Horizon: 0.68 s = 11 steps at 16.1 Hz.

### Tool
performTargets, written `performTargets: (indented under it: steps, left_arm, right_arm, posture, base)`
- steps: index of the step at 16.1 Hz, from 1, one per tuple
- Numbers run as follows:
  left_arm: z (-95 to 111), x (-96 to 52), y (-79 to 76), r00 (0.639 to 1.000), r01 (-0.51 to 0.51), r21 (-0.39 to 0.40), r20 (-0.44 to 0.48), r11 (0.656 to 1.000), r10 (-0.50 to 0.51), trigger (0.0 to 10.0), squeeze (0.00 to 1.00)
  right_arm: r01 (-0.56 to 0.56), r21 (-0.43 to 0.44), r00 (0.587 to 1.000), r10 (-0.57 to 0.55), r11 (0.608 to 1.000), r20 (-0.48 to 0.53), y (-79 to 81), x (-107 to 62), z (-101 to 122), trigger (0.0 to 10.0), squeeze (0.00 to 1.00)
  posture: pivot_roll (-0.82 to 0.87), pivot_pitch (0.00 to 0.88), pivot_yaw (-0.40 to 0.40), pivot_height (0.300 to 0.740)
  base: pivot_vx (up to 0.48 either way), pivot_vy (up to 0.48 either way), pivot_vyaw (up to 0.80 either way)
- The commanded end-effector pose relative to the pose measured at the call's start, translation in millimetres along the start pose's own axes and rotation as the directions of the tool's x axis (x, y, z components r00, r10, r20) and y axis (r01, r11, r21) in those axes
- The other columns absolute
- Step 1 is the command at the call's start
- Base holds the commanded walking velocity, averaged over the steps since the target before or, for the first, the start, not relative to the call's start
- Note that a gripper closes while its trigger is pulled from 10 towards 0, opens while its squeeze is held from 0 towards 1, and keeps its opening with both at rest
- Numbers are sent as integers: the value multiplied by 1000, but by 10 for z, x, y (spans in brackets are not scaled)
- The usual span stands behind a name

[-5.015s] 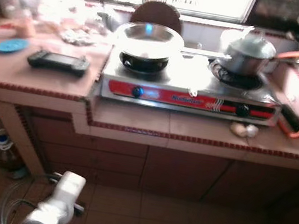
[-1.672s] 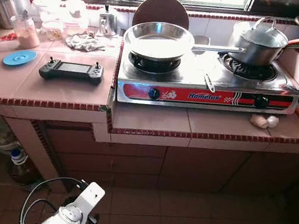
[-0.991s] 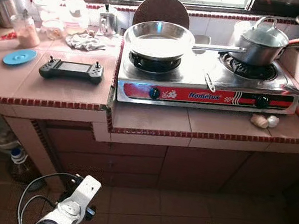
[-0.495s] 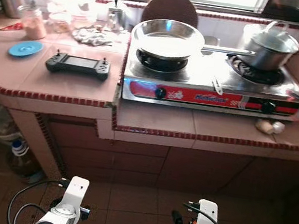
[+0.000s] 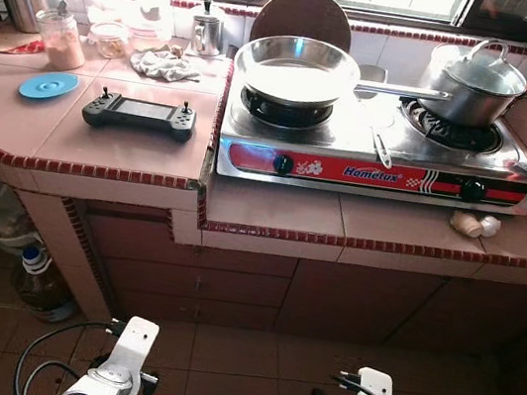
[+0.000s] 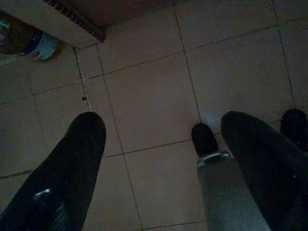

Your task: Kitchen organization

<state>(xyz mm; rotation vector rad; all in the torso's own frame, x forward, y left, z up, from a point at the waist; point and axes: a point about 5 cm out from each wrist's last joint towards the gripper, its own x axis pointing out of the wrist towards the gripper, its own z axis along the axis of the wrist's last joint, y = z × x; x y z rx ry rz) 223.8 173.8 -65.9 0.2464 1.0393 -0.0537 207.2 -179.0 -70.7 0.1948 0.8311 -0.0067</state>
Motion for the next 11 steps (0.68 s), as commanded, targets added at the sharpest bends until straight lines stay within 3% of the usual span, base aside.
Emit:
performTargets:
  steps: [1,11]
  left_arm:
    - [-51,0,13,1000,3,14,-11,1000,-2,10000,0]
    - [-476,-30,201,997,-29,56,-72,998,33,10000,0]
  right_arm:
    - [10,7,1000,-10,1000,-12,-15,-4,-20,10000,0]
    - [37,-11,999,-38,999,-37,-92,-34,-87,10000,0]
  posture:
    - [28,0,-13,740]
    - [67,0,-24,740]
  base:
    - [0,0,0]
    - [0,0,0]
